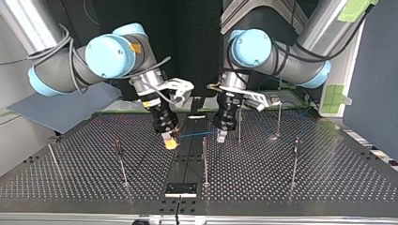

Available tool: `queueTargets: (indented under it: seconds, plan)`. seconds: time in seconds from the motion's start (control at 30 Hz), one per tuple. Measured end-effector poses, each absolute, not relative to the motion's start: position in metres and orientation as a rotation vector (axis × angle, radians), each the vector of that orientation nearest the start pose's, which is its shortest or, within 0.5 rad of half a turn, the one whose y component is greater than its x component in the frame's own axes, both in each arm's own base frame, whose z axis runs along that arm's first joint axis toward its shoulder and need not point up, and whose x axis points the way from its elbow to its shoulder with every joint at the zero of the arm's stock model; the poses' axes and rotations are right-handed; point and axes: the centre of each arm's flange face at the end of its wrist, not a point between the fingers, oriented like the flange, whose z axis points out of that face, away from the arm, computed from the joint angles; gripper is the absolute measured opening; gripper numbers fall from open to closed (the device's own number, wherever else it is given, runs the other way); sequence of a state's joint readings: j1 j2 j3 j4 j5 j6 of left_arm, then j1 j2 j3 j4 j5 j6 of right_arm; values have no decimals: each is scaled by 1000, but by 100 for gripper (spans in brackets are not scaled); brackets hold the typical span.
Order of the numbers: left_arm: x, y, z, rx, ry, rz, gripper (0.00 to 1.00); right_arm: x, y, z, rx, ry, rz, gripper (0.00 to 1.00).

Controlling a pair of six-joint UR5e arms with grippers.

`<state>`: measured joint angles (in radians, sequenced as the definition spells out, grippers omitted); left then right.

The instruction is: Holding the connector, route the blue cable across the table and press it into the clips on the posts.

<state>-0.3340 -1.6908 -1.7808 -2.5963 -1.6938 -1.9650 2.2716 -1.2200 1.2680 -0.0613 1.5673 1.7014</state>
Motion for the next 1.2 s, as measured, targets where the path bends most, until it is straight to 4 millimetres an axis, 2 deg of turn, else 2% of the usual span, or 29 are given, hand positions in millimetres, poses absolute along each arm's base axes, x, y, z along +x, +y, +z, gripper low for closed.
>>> queueTargets:
  seconds: [0.33,0.53,0.77,0.9,1.2]
  plan:
    - [497,-285,353,-146,1408,-496,0,508,-416,437,1674,-936,1796,0]
    - [508,-279,359,-134,1391,-509,0,506,-426,434,1678,-932,1800,0]
    - [522,-276,373,-123,1365,-537,0,504,-435,447,1651,-928,1825,0]
    - [533,-277,369,-118,1386,-531,0,502,-442,447,1642,-941,1826,0]
    - [570,-268,356,-137,1420,-503,0,493,-463,432,1640,-977,1794,0]
